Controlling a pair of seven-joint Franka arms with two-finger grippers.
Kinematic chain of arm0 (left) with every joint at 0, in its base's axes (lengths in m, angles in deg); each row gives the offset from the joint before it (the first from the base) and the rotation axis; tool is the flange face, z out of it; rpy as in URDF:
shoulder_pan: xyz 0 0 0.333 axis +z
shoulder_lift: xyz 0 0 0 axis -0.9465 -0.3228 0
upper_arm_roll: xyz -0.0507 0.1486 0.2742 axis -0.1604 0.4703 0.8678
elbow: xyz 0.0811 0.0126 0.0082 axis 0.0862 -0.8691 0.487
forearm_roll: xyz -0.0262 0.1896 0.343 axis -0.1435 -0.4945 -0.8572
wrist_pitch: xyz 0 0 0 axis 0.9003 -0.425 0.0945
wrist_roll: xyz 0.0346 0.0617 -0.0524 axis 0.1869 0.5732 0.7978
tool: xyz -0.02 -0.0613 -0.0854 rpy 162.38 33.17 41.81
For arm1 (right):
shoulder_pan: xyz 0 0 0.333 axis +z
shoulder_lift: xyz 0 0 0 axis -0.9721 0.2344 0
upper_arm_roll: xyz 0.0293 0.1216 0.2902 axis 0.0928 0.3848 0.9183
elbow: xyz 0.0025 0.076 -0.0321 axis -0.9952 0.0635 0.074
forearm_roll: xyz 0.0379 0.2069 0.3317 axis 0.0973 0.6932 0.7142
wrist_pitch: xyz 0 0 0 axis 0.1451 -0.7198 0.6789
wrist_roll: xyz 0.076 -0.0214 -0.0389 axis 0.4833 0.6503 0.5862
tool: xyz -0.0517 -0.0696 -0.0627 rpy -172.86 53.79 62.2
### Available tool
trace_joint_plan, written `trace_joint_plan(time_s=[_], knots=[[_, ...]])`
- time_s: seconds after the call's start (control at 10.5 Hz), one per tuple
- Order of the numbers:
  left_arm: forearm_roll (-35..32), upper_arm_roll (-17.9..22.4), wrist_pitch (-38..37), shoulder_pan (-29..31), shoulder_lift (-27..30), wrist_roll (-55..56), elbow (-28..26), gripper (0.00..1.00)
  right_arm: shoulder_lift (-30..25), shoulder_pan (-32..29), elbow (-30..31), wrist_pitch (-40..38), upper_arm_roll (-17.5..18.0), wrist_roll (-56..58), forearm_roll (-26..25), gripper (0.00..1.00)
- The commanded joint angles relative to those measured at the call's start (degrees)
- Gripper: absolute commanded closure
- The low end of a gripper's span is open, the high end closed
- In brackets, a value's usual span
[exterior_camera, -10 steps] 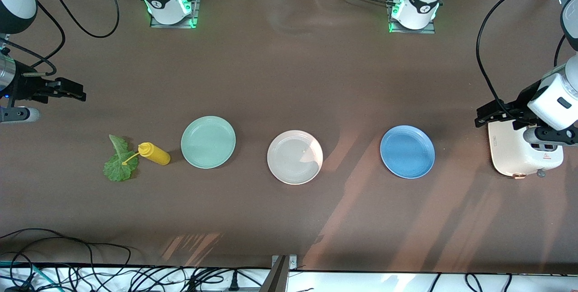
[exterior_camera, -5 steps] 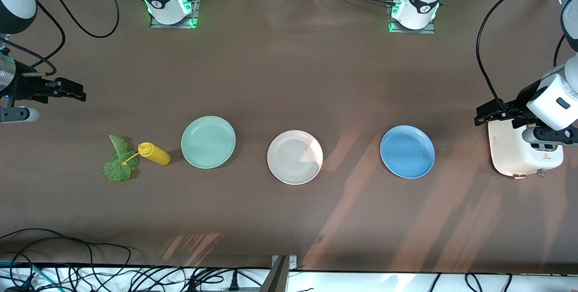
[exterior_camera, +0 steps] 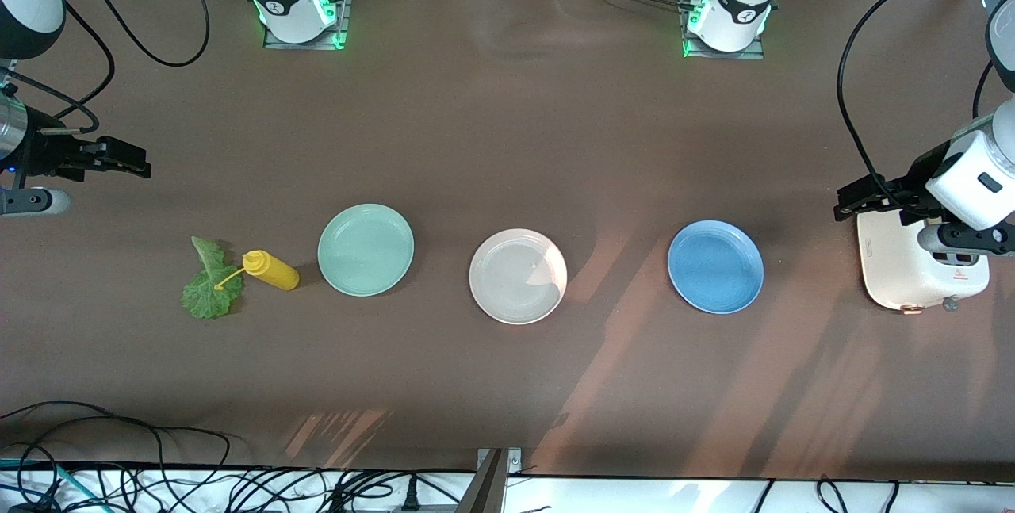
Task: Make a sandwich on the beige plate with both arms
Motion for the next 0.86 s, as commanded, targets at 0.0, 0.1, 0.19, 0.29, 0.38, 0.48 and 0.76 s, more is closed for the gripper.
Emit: trace_joint_plan(time_s=[0.0, 0.1, 0.19, 0.29, 0.38, 0.48, 0.76], knots=[[-1.3, 0.1, -1.2, 0.0, -0.2, -0.1, 0.9, 0.0, -0.1, -0.1, -0.7, -0.5, 0.1, -0.7, 0.7, 0.0], [-1.3, 0.1, -1.1, 0.1, -0.3, -0.2, 0.9, 0.0, 0.0, -0.1, -0.7, -0.4, 0.1, -0.6, 0.7, 0.0], [-1.3, 0.1, -1.1, 0.2, -0.4, -0.3, 0.8, 0.0, 0.0, -0.1, -0.7, -0.4, 0.1, -0.7, 0.7, 0.0], [-1.4, 0.1, -1.2, 0.3, -0.5, -0.3, 0.8, 0.0, 0.0, -0.1, -0.7, -0.4, 0.1, -0.5, 0.7, 0.0], [-1.3, 0.1, -1.1, 0.3, -0.5, -0.3, 0.8, 0.0, 0.0, -0.1, -0.7, -0.4, 0.1, -0.5, 0.7, 0.0], [-1.3, 0.2, -1.1, 0.5, -0.5, -0.3, 0.8, 0.0, 0.0, -0.2, -0.7, -0.4, 0.1, -0.4, 0.7, 0.0], [-1.4, 0.2, -1.1, 0.5, -0.4, -0.3, 0.1, 0.0, 0.0, -0.2, -0.7, -0.4, 0.1, -0.4, 0.7, 0.0]])
